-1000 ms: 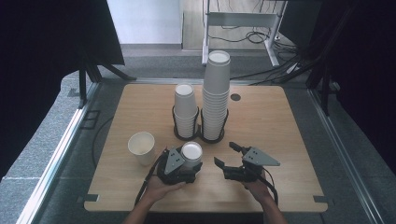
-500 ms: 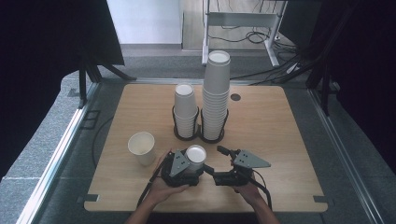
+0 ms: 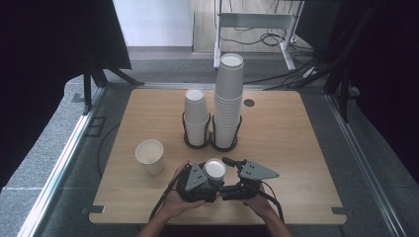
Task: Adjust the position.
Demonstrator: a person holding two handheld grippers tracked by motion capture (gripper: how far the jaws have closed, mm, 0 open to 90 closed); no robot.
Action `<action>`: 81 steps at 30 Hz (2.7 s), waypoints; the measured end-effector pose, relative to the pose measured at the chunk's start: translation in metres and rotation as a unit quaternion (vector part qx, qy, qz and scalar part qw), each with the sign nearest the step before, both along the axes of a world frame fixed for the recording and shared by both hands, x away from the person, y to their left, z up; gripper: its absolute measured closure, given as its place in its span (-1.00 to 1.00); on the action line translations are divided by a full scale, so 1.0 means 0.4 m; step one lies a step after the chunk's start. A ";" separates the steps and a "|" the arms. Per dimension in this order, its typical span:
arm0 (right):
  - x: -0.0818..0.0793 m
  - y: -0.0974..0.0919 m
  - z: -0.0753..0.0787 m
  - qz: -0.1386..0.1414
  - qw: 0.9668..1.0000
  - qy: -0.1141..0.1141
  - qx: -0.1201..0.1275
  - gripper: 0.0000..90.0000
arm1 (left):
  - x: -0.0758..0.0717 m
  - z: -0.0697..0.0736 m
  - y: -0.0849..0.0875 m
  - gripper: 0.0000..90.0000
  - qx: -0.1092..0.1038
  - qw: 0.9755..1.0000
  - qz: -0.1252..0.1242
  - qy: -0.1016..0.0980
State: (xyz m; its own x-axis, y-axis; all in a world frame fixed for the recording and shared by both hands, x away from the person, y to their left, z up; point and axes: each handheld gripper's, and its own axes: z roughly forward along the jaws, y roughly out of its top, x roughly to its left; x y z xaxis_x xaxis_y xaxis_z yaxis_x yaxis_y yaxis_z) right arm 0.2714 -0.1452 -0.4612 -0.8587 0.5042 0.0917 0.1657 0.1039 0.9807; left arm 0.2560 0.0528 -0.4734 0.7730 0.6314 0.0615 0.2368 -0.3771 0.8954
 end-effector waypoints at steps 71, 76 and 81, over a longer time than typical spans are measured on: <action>0.018 -0.063 0.025 0.002 1.000 0.023 0.020 -0.64 | 0.011 -0.015 -0.008 -0.72 0.104 0.994 0.025 -0.017; 0.019 -0.065 0.024 0.009 0.999 0.030 0.020 -0.64 | 0.013 -0.016 -0.007 -0.72 0.115 0.992 0.037 -0.027; 0.019 -0.064 0.022 0.012 0.999 0.032 0.016 -0.64 | 0.011 -0.019 -0.010 -0.72 0.123 0.991 0.039 -0.031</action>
State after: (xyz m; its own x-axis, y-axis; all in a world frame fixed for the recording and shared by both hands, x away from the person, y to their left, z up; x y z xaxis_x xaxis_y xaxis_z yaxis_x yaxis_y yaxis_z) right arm 0.2791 -0.1708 -0.4525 -0.8623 0.4798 0.1621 0.2252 0.0766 0.9713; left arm 0.2606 0.0488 -0.4811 0.7124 0.6491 0.2667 0.2217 -0.5688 0.7920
